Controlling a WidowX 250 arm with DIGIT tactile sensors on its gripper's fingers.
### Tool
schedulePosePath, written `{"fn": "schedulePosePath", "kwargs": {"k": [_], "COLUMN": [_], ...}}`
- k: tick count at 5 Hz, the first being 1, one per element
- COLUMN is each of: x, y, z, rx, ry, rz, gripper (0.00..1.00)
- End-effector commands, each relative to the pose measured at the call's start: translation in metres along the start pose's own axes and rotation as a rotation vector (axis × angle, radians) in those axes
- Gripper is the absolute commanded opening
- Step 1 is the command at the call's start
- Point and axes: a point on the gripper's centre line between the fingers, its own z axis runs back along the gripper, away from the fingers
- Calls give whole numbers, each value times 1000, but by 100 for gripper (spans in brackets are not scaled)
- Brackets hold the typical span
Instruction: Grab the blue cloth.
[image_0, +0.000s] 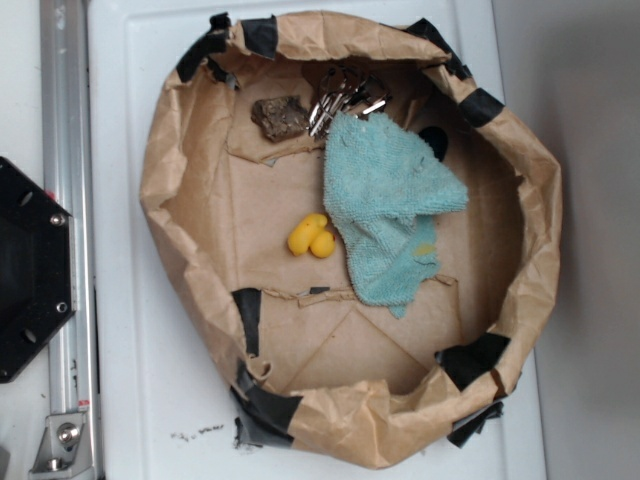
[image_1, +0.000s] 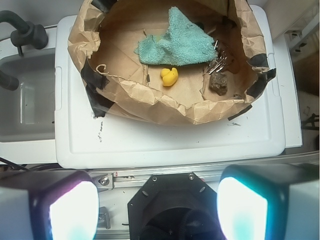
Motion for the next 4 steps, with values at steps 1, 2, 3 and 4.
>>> {"fn": "schedulePosePath", "kwargs": {"k": [1,2,3,4], "x": [0,49,94,136], "y": [0,17,15,17], "z": [0,-15,-60,-113], "rx": [0,28,95,147], "ry": [0,-101,-91,-30], "rz": [0,61,58,-6], "gripper": [100,100,100,100]}}
